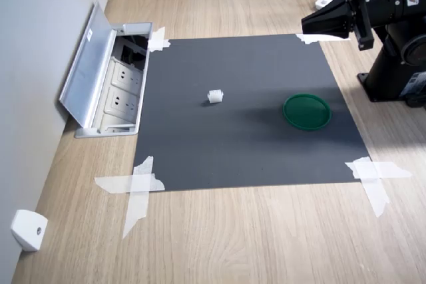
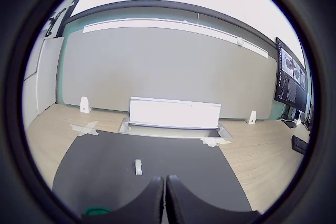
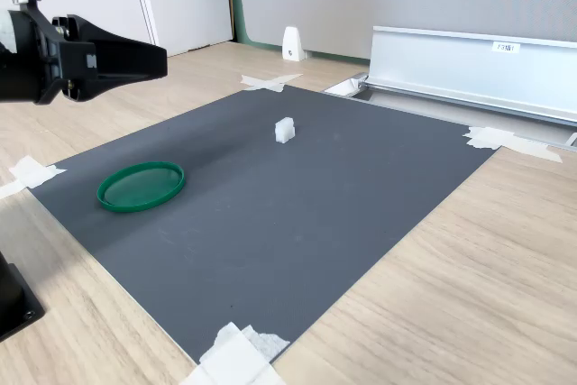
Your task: Grasp a white terminal and put it on the green lid.
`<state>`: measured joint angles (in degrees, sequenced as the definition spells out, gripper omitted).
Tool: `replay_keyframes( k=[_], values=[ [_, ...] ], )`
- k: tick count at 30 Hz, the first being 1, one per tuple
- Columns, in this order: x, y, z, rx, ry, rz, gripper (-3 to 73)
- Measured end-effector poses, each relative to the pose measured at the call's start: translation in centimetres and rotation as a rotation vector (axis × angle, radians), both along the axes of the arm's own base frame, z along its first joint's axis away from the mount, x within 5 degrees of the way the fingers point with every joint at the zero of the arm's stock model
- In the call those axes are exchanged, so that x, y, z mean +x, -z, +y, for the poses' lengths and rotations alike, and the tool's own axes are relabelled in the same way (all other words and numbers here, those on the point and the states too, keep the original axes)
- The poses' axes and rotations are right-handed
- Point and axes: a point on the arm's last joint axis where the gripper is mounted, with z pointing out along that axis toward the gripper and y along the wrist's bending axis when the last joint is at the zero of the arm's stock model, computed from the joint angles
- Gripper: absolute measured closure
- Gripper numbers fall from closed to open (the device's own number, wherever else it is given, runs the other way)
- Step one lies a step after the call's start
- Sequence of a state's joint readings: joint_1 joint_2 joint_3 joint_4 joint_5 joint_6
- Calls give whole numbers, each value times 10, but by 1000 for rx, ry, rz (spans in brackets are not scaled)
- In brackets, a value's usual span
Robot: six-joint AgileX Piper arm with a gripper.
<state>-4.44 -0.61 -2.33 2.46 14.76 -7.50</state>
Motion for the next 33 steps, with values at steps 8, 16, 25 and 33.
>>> replay_keyframes(
  k=[8,16,25,33],
  values=[
    [0,0,0,0,0,0,704],
    [0,0,0,0,0,0,704],
    [0,0,0,0,-2,1,704],
    [14,-22,-1,9,-4,125,704]
  ],
)
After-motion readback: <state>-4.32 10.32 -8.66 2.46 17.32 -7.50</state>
